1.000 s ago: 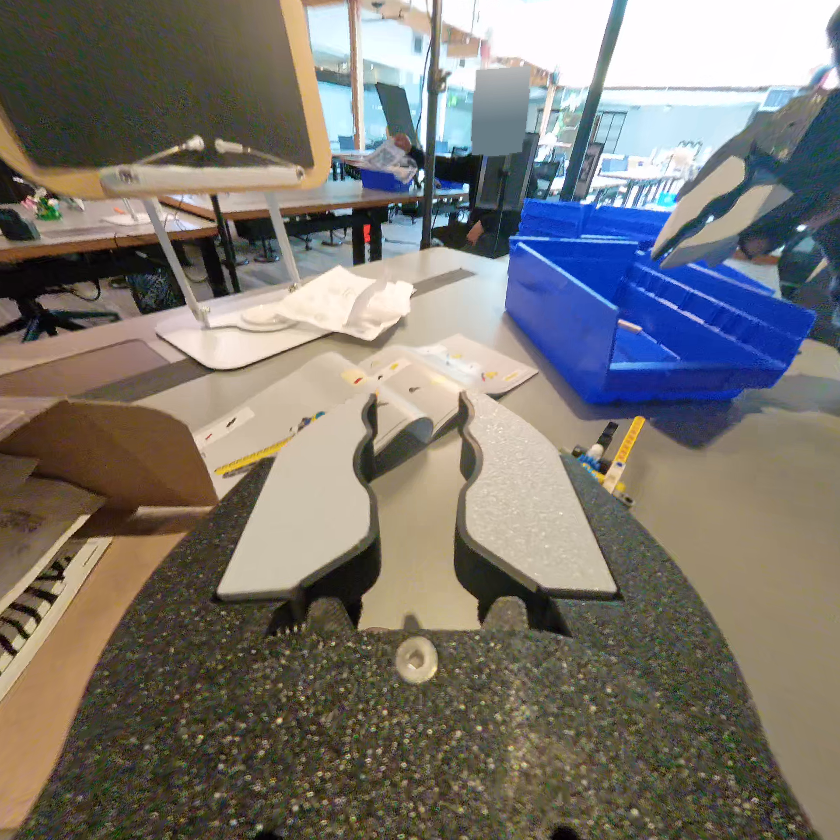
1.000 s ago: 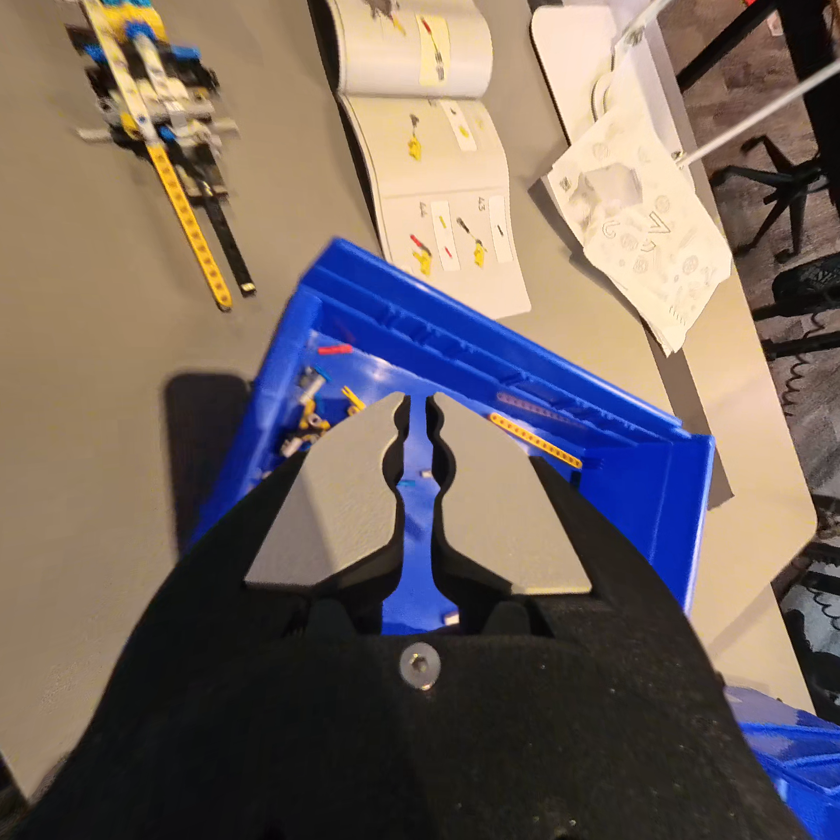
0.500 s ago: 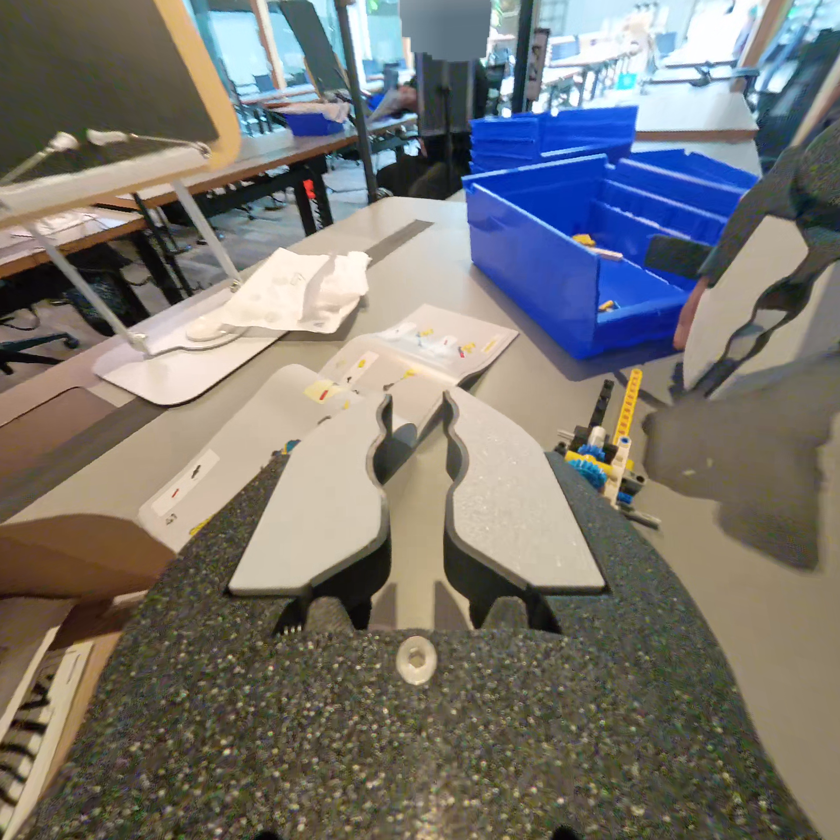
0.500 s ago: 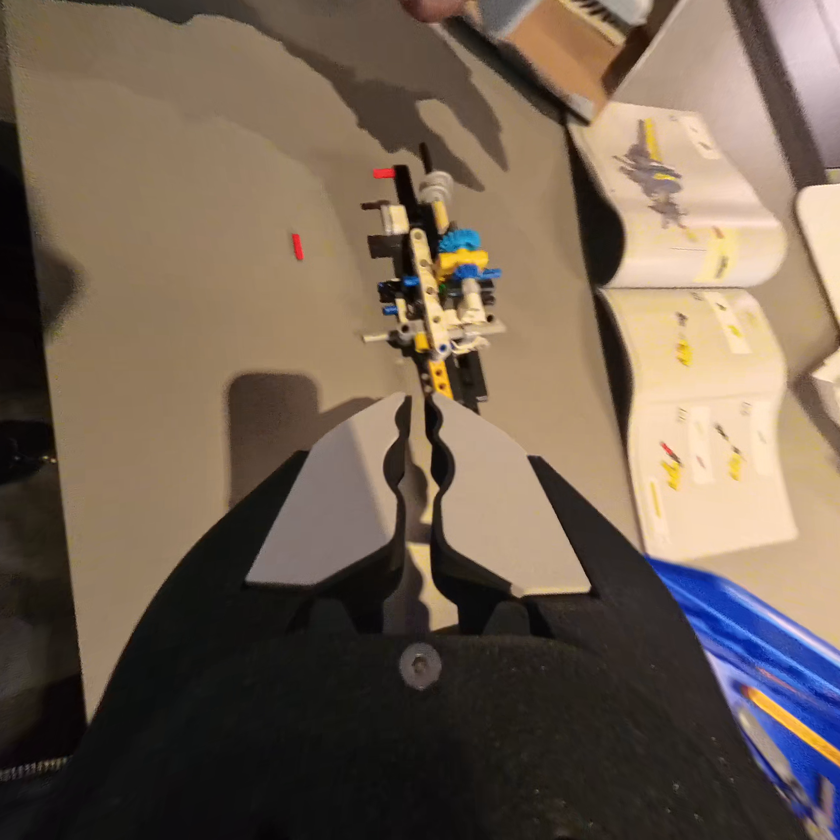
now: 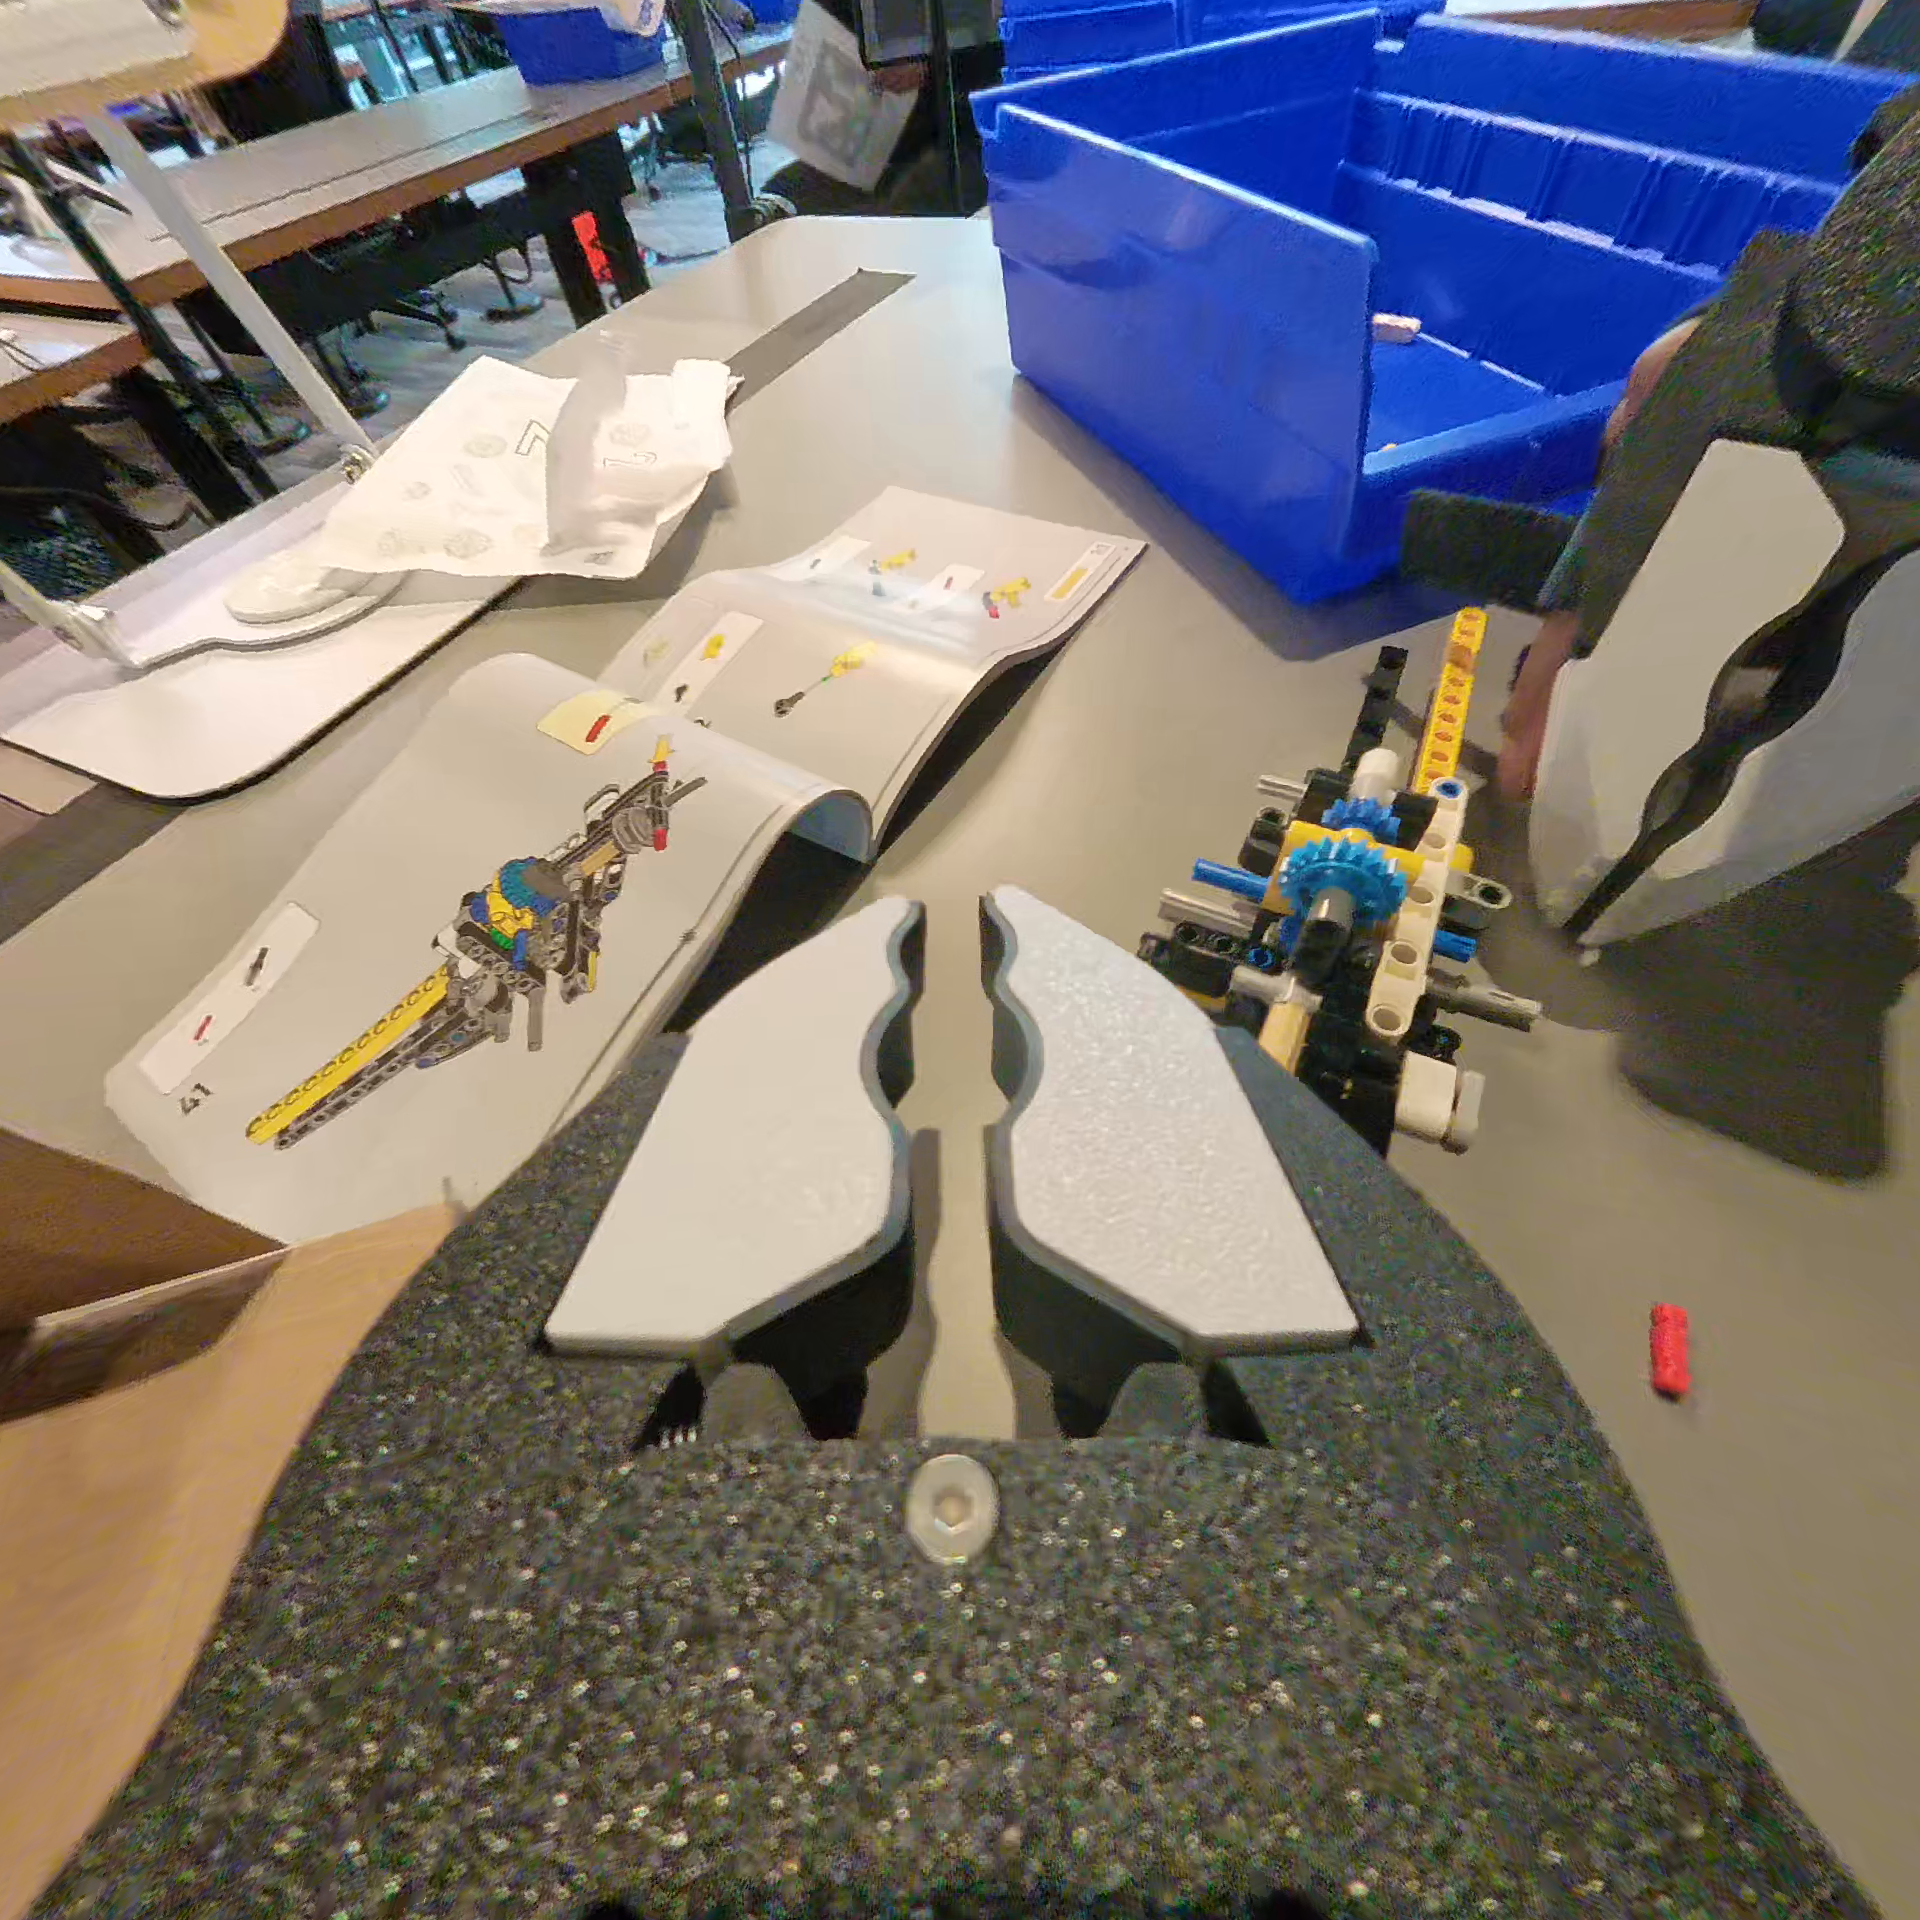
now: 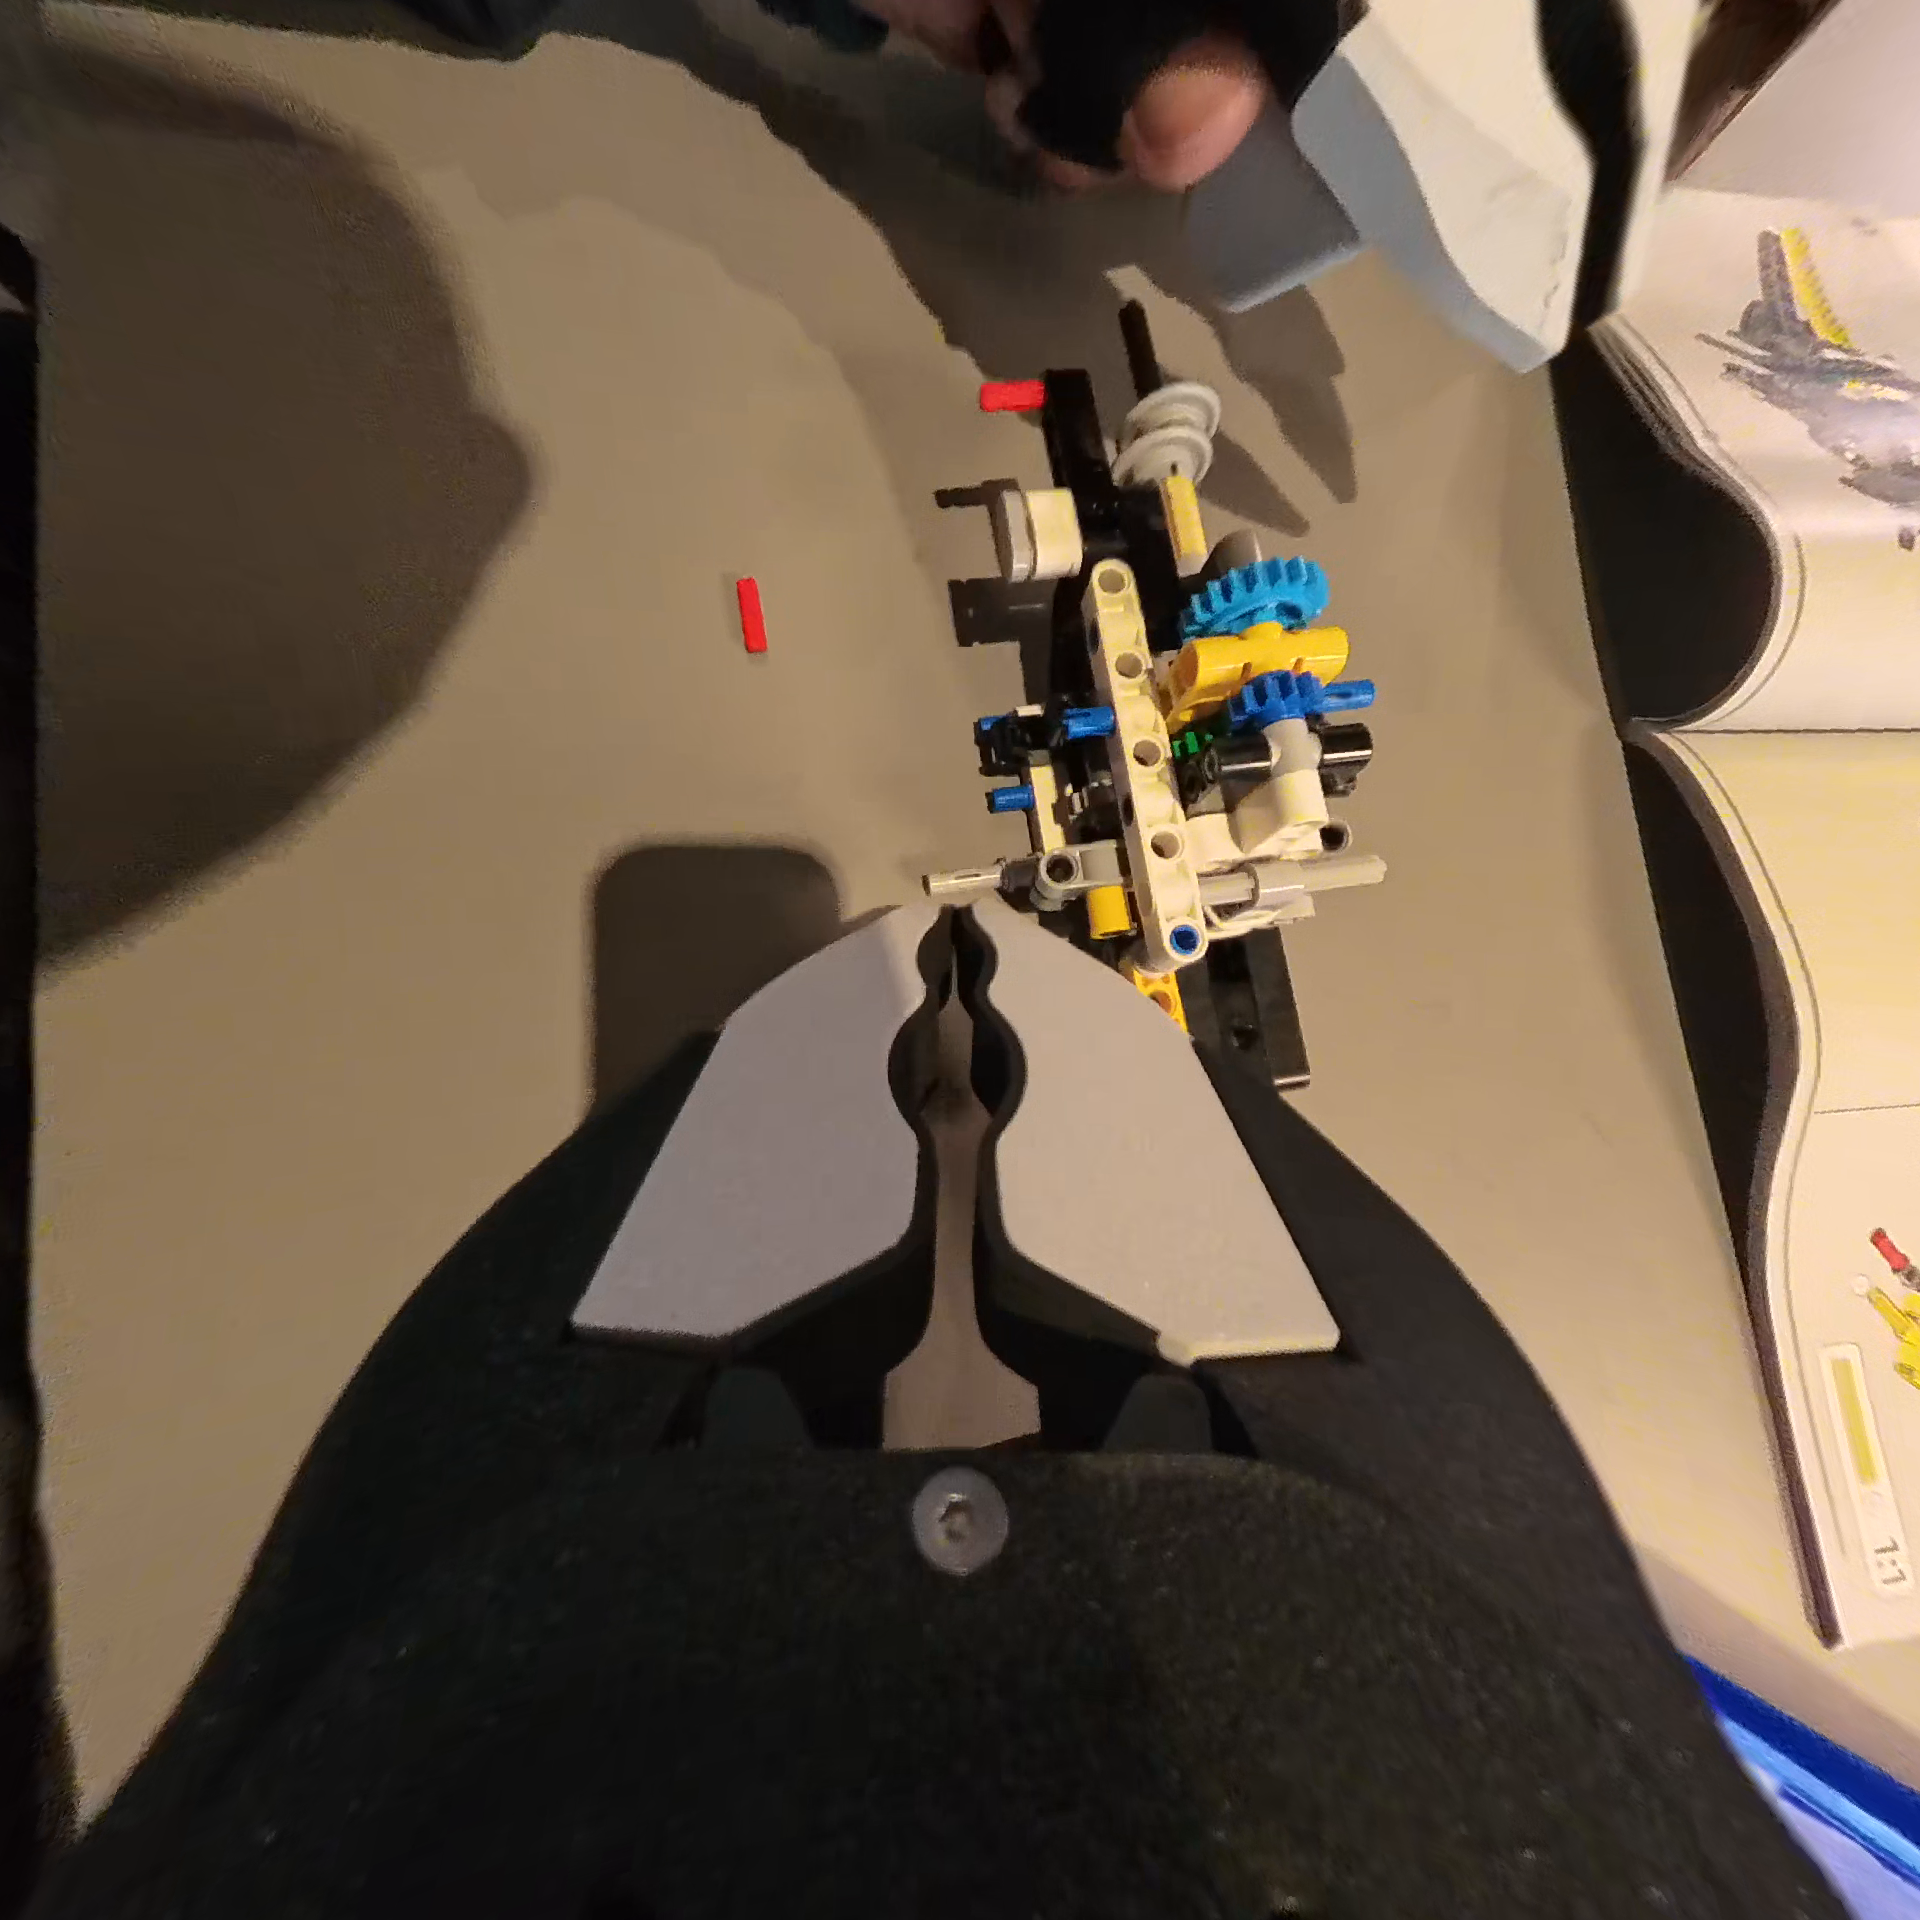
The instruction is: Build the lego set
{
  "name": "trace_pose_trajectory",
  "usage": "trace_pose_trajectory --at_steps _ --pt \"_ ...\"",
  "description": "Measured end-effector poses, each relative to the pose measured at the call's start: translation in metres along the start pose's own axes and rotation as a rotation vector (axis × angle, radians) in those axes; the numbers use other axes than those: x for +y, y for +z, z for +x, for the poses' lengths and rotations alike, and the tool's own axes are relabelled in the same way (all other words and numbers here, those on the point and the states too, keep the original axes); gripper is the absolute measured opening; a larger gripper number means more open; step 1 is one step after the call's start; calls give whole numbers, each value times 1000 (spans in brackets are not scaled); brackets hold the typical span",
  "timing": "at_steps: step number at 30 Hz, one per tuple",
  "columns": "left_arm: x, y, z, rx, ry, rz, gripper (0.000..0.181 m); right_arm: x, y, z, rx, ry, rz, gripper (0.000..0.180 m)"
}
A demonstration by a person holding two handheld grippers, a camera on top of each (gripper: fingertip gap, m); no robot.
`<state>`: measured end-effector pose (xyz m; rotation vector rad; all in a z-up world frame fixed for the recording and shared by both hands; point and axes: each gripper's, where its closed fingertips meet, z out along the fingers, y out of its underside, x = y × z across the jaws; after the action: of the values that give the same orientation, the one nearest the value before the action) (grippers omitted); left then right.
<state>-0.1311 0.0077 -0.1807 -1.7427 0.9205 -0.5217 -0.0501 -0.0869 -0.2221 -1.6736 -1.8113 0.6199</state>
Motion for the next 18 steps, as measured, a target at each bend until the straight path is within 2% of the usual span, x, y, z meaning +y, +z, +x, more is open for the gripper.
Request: trace_pose_trajectory --at_steps 5,18 --pt "7 2 5 4 42 -30 0 6 1 5 13 53 34 0" --pt "10 -2 -2 42 -68 -39 0 8 -1 7 -33 174 113 0"
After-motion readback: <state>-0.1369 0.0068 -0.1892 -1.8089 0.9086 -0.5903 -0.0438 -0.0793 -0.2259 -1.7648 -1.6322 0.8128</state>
